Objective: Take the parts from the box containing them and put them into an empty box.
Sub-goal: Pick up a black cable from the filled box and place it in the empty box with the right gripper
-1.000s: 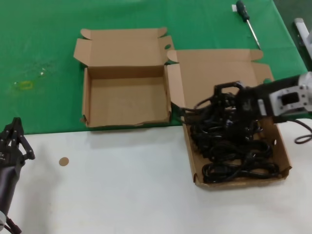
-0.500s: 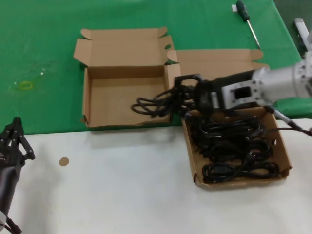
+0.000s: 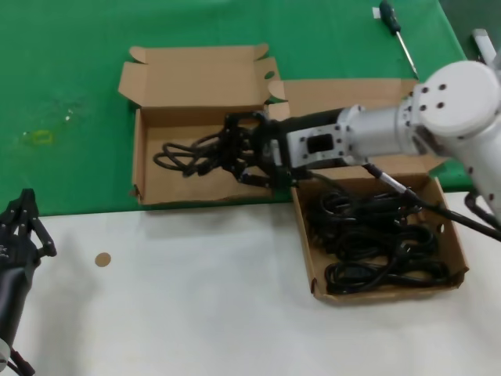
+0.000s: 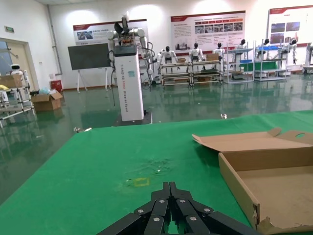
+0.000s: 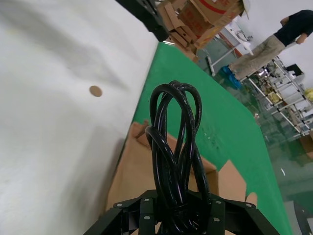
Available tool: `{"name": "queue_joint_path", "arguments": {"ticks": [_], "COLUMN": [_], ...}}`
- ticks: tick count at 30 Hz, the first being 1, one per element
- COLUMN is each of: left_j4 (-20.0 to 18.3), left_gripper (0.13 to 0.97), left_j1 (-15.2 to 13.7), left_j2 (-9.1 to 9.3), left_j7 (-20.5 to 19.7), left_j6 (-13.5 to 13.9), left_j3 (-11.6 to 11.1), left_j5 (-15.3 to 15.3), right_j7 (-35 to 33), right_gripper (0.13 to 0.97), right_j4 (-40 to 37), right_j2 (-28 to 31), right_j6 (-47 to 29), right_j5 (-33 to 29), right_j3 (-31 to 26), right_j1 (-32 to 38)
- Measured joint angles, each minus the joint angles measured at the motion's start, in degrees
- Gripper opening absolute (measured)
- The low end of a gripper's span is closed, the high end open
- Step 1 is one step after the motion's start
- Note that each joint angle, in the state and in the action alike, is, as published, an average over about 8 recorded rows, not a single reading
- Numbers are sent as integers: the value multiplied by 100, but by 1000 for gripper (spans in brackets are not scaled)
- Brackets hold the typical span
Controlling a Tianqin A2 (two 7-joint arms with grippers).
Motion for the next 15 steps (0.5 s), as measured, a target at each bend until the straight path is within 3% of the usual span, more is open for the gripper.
{"name": "queue_joint_path", "arguments": {"ticks": [15], "left_j4": [0], "left_gripper": [152], "left_j1": [0], "left_j2": [0], "left_j7": [0], "left_j6": [0], "left_j3": [0], "left_j5": [0], "right_j7": [-468], "right_gripper": [148], "right_j4": [-837], "right_j2": [-656], "right_j6": [618], "right_j5": [36], "right_j3": [46], "right_j1": [172]}}
